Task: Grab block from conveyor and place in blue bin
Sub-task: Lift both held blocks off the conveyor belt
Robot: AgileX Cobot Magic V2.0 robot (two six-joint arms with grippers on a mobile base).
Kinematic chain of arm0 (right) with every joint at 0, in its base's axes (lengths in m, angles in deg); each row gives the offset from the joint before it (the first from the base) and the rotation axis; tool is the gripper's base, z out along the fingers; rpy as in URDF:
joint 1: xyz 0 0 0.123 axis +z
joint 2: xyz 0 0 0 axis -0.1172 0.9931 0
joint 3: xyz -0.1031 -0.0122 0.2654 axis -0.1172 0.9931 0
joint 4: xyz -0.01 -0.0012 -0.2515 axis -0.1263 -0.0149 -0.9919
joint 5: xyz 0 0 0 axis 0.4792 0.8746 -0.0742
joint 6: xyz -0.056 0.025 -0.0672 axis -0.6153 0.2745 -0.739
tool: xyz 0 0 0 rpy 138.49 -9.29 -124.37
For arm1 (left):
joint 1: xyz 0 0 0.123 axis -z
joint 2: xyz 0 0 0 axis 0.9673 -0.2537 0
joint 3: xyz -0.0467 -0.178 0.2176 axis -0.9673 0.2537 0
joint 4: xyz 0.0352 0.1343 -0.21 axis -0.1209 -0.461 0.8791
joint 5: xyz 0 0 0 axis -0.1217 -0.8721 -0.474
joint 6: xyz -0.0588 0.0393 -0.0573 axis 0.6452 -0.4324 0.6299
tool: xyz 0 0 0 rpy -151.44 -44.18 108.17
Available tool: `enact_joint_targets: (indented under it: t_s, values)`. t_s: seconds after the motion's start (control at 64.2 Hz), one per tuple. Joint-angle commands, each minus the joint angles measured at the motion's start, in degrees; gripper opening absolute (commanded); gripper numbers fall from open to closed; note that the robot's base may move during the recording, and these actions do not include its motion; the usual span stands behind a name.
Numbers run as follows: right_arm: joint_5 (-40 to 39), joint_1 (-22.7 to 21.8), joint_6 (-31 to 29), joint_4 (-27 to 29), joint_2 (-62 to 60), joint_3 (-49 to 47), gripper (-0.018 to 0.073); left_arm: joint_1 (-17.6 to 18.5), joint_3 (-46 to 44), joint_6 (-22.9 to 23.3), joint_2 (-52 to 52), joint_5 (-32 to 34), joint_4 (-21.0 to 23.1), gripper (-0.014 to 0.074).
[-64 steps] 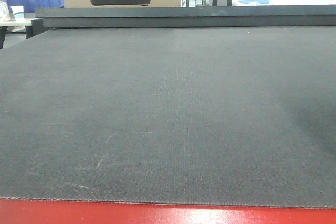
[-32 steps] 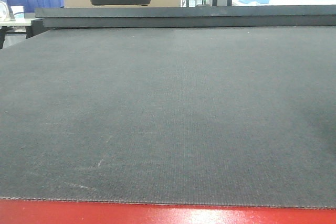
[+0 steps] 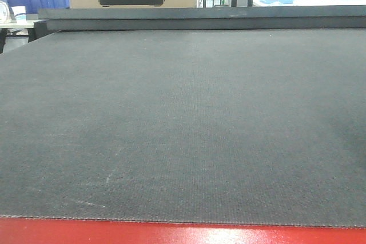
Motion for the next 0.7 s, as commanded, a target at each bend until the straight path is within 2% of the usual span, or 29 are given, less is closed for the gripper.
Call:
enact_joint_targets:
  t_s: [0.0, 0.686]
  values:
    - [-1.8, 0.0, -0.4, -0.3, -0.3, 0.1, -0.0154, 0.4, 0.2, 0.4, 0.2, 1.4, 0.0, -0.0111]
    - [-1.8, 0.0, -0.4, -0.3, -0.3, 0.1, -0.0154, 0.3, 0.2, 0.4, 0.2, 1.5, 0.0, -0.0111]
